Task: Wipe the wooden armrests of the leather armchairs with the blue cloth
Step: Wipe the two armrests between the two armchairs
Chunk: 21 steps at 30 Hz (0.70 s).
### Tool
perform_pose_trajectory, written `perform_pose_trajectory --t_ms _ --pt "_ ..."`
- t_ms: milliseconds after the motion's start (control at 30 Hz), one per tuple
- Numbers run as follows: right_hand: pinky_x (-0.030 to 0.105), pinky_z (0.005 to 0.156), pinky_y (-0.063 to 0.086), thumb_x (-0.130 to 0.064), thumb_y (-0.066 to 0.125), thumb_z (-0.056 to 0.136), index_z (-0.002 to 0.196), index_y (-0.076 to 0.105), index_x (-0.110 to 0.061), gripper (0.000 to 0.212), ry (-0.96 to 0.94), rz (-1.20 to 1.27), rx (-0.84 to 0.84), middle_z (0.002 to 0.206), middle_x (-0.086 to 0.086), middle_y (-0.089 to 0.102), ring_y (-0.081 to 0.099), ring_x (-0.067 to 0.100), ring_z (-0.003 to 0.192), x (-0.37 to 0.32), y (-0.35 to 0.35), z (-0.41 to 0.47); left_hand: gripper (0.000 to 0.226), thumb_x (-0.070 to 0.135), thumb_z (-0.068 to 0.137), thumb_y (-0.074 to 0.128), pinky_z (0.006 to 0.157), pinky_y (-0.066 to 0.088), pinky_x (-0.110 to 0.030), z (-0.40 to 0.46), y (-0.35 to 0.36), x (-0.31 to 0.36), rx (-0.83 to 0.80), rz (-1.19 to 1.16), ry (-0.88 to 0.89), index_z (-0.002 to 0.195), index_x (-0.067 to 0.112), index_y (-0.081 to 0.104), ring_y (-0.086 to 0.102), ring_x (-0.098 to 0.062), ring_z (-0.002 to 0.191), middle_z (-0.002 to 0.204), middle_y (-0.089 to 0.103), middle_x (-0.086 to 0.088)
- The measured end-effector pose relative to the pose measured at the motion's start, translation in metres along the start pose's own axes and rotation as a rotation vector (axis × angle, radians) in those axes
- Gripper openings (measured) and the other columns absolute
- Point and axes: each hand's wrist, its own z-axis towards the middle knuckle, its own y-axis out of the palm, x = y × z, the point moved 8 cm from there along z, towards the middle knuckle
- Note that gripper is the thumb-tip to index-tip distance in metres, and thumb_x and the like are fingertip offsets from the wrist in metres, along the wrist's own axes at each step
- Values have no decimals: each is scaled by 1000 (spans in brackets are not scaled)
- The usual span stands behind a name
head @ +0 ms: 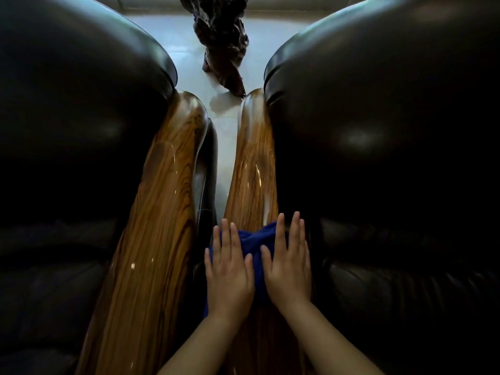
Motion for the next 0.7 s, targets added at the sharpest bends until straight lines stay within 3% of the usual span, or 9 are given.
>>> perform_pose_trajectory --t_ms 167,267,333,400,467,567,700 --pt "44 114 17 -48 24 93 138 -23 -34 67 30 12 0 154 2 -17 -9 17 142 -10 -3 55 58 46 88 6 117 -1 -35 63 -8 6 -15 -58 24 137 29 -20 -18 -6 141 148 -25 11" --pt "48 115 17 -47 25 93 138 -23 -34 67 104 17 -21 157 6 -13 -6 20 144 -12 -4 94 57 39 93 16 120 3 -42 112 -12 15 -47 -52 49 135 27 -21 -18 -8 140 147 -26 9" --pt "51 115 13 -49 25 94 136 -25 -35 67 109 38 -15 156 6 -17 -9 21 144 -16 -12 105 61 40 94 17 119 -4 -45 126 -23 22 -13 -14 63 135 27 -26 -22 -11 140 146 -33 8" --pt "48 116 9 -51 26 93 136 -24 -40 66 25 77 23 155 1 -20 -12 18 143 -18 -24 97 65 45 92 17 116 -16 -38 117 -37 24 38 -27 132 136 32 -29 -26 -11 140 147 -38 9" --pt "40 115 8 -47 32 92 138 -14 -47 65 -132 126 -11 154 -9 -20 -13 10 143 -18 -29 78 66 43 92 21 116 -16 -31 94 -37 23 -58 -114 271 139 38 -24 -26 -5 139 148 -36 16" --pt "29 117 7 -35 38 95 136 -10 -44 63 -237 70 -204 144 -25 -25 -14 1 140 -10 -11 64 64 42 94 23 117 -10 -36 70 -13 16 -385 -86 373 131 47 -29 -35 8 131 139 -42 30" --pt "19 107 2 -32 35 97 137 -12 -33 62 -193 25 -237 145 -14 -29 -17 5 138 -20 -3 89 66 40 94 28 117 -9 -33 99 -11 16 -443 -46 314 131 41 -26 -36 3 132 144 -38 20"
